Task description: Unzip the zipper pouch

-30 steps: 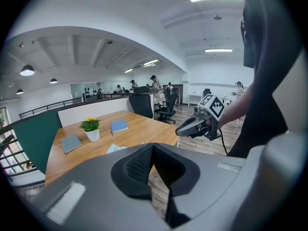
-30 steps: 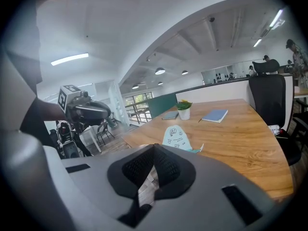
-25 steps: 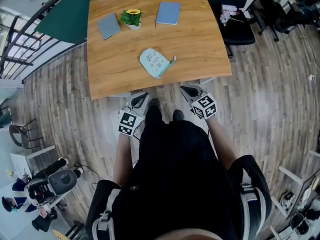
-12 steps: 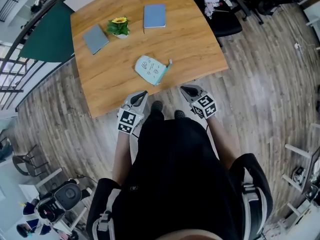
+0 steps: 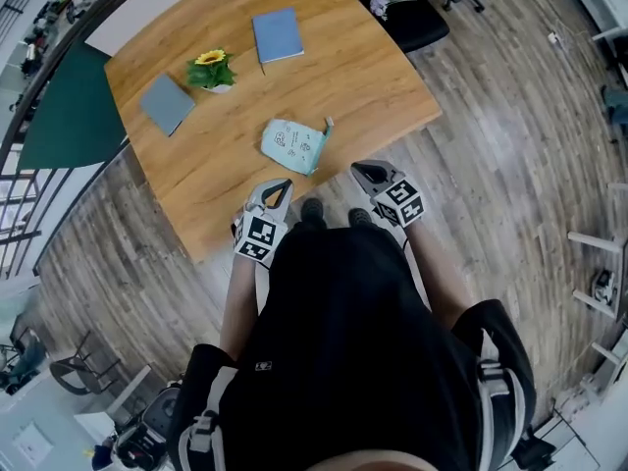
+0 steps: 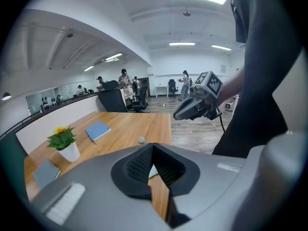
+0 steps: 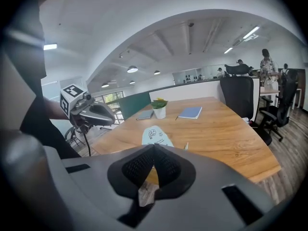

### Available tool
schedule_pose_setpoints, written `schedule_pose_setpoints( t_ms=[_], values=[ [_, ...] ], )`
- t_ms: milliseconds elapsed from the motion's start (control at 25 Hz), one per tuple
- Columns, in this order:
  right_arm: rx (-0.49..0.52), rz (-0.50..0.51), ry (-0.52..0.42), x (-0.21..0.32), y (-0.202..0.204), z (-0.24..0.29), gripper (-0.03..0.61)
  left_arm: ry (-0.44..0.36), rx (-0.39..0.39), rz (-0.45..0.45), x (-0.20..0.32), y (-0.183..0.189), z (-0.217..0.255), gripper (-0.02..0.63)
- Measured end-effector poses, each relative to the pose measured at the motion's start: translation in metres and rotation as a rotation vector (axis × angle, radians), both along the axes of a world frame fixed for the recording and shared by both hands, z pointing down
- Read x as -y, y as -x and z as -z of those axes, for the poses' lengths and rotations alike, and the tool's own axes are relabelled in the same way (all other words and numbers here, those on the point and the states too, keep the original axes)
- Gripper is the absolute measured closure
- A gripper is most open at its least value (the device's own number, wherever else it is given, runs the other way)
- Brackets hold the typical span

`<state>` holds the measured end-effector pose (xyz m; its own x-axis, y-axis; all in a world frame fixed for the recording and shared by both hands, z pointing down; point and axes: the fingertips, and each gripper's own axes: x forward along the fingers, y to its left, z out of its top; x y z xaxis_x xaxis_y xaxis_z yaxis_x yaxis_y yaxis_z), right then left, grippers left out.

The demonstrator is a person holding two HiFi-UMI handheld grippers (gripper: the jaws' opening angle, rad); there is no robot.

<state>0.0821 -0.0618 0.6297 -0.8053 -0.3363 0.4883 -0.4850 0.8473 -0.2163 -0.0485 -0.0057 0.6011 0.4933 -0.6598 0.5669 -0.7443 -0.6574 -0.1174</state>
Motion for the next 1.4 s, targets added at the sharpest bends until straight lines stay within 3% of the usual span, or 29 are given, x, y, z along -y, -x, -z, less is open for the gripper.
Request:
schedule_pose_setpoints(
  t_ms=[520, 800, 1040, 1240, 1400],
  values=[
    [-0.016, -0.178, 0.062, -0.004, 0.015, -0.021, 0.575, 0.084, 0.033, -0.267, 0.013, -0.003, -0.057, 0.612],
    [-0.031, -0.183, 0.123, -0.011, 0.020, -0.038, 0.575, 0.130, 0.053, -0.313, 0.023, -0.006, -0.086, 0.612],
    [-0.026, -0.174, 0.130, -0.005, 0.028, -0.046, 0.575, 0.131, 0.205, -0.416, 0.022, -0.006, -0.123, 0.588],
    [-0.046, -0.144, 0.148, -0.011, 0.031, -0.053, 0.575, 0.128, 0.238, -0.424, 0.027, -0.011, -0.140, 0.537],
    [-0.058, -0.149, 0.160, -0.018, 0.025, -0.055, 0.575, 0.101, 0.334, -0.503, 0.028, -0.016, -0.158, 0.519]
  ],
)
